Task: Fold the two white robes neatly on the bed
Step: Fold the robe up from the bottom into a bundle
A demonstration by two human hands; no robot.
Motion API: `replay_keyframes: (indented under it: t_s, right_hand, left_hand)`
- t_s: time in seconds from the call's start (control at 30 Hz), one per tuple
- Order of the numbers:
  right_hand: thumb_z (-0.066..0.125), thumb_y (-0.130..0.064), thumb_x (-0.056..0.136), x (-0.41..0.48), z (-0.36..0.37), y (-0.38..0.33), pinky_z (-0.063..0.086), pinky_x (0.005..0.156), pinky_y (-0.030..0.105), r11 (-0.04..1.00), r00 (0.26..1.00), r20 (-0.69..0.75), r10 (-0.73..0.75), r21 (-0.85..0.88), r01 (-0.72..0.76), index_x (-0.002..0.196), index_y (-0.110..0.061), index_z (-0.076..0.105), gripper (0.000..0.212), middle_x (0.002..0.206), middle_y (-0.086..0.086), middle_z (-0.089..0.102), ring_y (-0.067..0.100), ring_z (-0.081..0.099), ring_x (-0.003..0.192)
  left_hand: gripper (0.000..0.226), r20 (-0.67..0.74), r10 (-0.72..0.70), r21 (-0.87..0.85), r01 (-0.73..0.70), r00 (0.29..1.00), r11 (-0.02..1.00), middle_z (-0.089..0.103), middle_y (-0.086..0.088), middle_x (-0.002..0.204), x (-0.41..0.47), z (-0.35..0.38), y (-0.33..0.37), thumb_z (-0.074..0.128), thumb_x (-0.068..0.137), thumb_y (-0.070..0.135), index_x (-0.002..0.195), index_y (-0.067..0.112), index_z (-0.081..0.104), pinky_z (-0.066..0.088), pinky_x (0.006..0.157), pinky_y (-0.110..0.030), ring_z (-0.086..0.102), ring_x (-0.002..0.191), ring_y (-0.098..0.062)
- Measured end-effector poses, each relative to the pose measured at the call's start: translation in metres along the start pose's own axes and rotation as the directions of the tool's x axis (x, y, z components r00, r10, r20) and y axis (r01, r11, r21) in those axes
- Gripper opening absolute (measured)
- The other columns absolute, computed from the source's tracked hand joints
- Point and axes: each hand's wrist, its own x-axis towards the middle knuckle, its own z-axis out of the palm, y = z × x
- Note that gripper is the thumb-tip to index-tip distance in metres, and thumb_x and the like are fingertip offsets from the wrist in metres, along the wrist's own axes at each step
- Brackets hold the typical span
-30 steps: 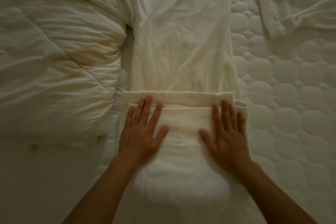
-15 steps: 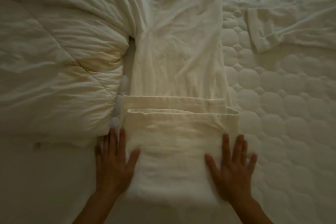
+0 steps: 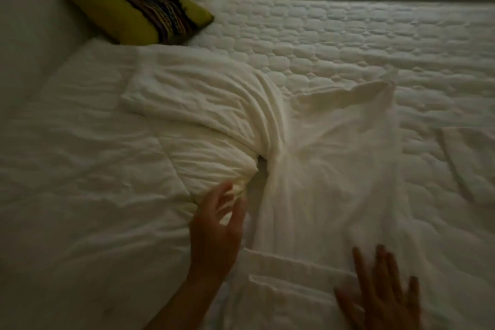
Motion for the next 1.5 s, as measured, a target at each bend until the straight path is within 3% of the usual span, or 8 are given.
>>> replay_keyframes:
  t_s: [0.23,0.47,0.7,0.9,1.0,1.1,1.3,1.5]
  right_hand:
    - [-0.005,-0.095,0.062,0.153,0.06,0.041,0.016,0.117,0.067,0.947,0.91,0.342,0.235,-0.29,-0.136,0.151,-0.056,-0.006,0.098,0.164,0.002,-0.026,0.03,-0.017,0.153]
    - [0.031,-0.08,0.075,0.15,0.031,0.003,0.019,0.111,0.064,0.972,0.978,0.061,0.199,-0.136,-0.189,0.156,-0.038,0.025,0.092,0.164,0.018,0.018,0.032,0.021,0.15]
    - [0.031,-0.079,0.084,0.15,0.03,0.008,0.013,0.116,0.062,0.98,0.979,0.126,0.158,-0.139,-0.14,0.157,-0.034,0.024,0.086,0.166,0.018,0.014,0.031,0.013,0.154]
    - [0.032,-0.079,0.085,0.149,0.028,0.006,0.013,0.118,0.063,0.988,0.986,0.074,0.147,-0.061,-0.142,0.157,-0.038,0.018,0.085,0.167,0.015,0.011,0.028,0.01,0.154]
    - [0.035,-0.079,0.085,0.151,0.03,0.007,0.016,0.116,0.064,0.987,0.985,0.091,0.147,-0.078,-0.14,0.157,-0.035,0.025,0.085,0.166,0.016,0.014,0.03,0.01,0.154]
    - [0.036,-0.076,0.086,0.152,0.031,0.008,0.016,0.116,0.065,0.989,0.988,0.095,0.123,-0.096,-0.114,0.152,-0.024,0.041,0.084,0.163,0.02,0.022,0.033,0.013,0.153]
    - [0.027,-0.08,0.087,0.153,0.033,0.008,0.013,0.116,0.065,0.986,0.985,0.104,0.141,-0.104,-0.13,0.158,-0.032,0.021,0.086,0.165,0.018,0.015,0.031,0.007,0.154]
    - [0.048,-0.082,0.076,0.155,0.021,0.008,0.025,0.113,0.06,0.989,0.989,-0.026,0.144,0.039,-0.143,0.153,-0.029,0.034,0.095,0.159,0.017,0.033,0.033,0.03,0.148]
  left_hand:
    - [0.046,-0.064,-0.722,-0.737,0.455,0.688,0.499,0.069,-0.011,0.11,0.242,-0.026,0.02,0.086,0.077,0.029,0.114,0.016,0.062,0.061,0.085,-0.052,0.069,0.098,-0.032]
    - [0.05,-0.029,-0.647,-0.809,0.362,0.762,0.463,0.066,-0.008,0.128,0.279,-0.011,0.006,0.073,0.088,0.029,0.135,0.024,0.059,0.053,0.094,-0.054,0.065,0.111,-0.033]
    - [0.082,-0.178,-0.452,-0.666,0.231,0.874,0.709,0.065,0.0,0.132,0.295,0.06,0.06,0.083,0.068,0.052,0.139,0.025,0.054,0.058,0.096,-0.047,0.069,0.111,-0.02]
    - [0.035,0.057,0.256,-0.152,-0.245,0.965,0.958,0.072,-0.002,0.096,0.178,0.19,0.149,0.066,0.096,0.039,0.117,0.011,0.07,0.043,0.072,-0.02,0.062,0.091,-0.011]
    - [0.074,0.62,0.333,0.122,-0.506,0.711,0.854,0.054,-0.015,0.147,0.121,0.252,0.116,0.065,0.092,0.051,0.154,0.017,0.041,0.04,0.105,-0.032,0.052,0.127,-0.02]
    - [0.108,0.929,-0.102,0.345,-0.733,0.356,0.585,-0.01,-0.009,0.171,0.086,0.282,0.061,0.061,0.084,0.069,0.163,0.03,-0.003,0.001,0.126,-0.051,-0.006,0.158,-0.03]
    - [0.081,0.782,0.315,0.398,-0.82,0.537,0.411,0.044,-0.012,0.156,0.111,0.25,0.043,0.068,0.075,0.052,0.148,0.027,0.046,0.017,0.119,-0.06,0.04,0.143,-0.039]
    - [0.092,0.756,0.224,0.481,-0.754,0.616,0.447,0.028,-0.011,0.166,0.154,0.176,-0.007,0.054,0.072,0.056,0.159,0.033,0.03,0.035,0.111,-0.066,0.029,0.15,-0.042]
